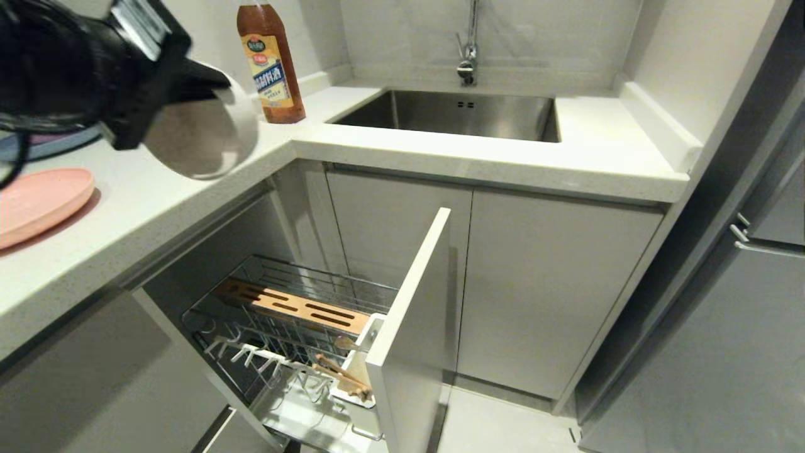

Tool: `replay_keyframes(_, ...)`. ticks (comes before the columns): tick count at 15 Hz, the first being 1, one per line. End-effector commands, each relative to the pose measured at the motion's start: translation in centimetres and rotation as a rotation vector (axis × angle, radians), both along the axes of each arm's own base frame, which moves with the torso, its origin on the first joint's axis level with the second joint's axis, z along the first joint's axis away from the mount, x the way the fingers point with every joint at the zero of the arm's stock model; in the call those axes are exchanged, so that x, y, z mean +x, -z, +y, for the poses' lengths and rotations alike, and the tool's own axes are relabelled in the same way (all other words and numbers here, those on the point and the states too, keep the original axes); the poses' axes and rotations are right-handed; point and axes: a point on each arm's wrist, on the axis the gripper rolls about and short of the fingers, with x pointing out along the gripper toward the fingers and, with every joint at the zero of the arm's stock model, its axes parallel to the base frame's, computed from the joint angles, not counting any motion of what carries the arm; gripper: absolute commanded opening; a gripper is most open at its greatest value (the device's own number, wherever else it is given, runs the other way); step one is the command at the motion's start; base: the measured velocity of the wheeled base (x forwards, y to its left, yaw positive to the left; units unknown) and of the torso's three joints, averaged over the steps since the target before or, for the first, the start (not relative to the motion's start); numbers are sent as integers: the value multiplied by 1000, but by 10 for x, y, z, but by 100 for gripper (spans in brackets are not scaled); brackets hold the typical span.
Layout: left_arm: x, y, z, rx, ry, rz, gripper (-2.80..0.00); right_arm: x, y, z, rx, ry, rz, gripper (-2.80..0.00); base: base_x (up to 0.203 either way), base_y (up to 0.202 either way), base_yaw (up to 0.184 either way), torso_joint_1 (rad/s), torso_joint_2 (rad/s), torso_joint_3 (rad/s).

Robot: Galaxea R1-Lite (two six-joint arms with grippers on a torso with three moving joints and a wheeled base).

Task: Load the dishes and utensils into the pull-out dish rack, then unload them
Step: Take the bowl out of the cupboard

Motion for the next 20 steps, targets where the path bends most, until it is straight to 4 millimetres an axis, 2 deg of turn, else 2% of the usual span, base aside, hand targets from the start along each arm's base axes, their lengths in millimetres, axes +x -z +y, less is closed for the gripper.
replay_keyframes(1, -39, -25, 30, 30, -72, -123, -280, 0, 0, 0, 1, 0, 2, -280, 0, 0, 0, 0, 0, 0)
replay_keyframes(4, -58, -28, 63, 177, -250, -107, -280, 0, 1, 0, 0, -1, 3, -280, 0, 0, 0, 0, 0, 0)
replay_keyframes(8, -61, -22, 98, 311, -483, 68, -280, 0, 1, 0, 0, 1, 3, -280, 0, 0, 0, 0, 0, 0)
replay_keyframes(10, -54, -19, 114, 376, -543, 149, -280, 0, 1, 0, 0, 1, 3, -280, 0, 0, 0, 0, 0, 0)
replay_keyframes(12, -45, -18, 130, 409, -526, 231, -280, 0, 0, 0, -1, 0, 2, -280, 0, 0, 0, 0, 0, 0)
replay_keyframes(15, -21, -6, 152, 450, -494, 383, -280, 0, 1, 0, 0, 0, 3, -280, 0, 0, 0, 0, 0, 0)
replay_keyframes(20, 5, 9, 171, 480, -477, 467, -280, 0, 1, 0, -1, -1, 2, -280, 0, 0, 0, 0, 0, 0)
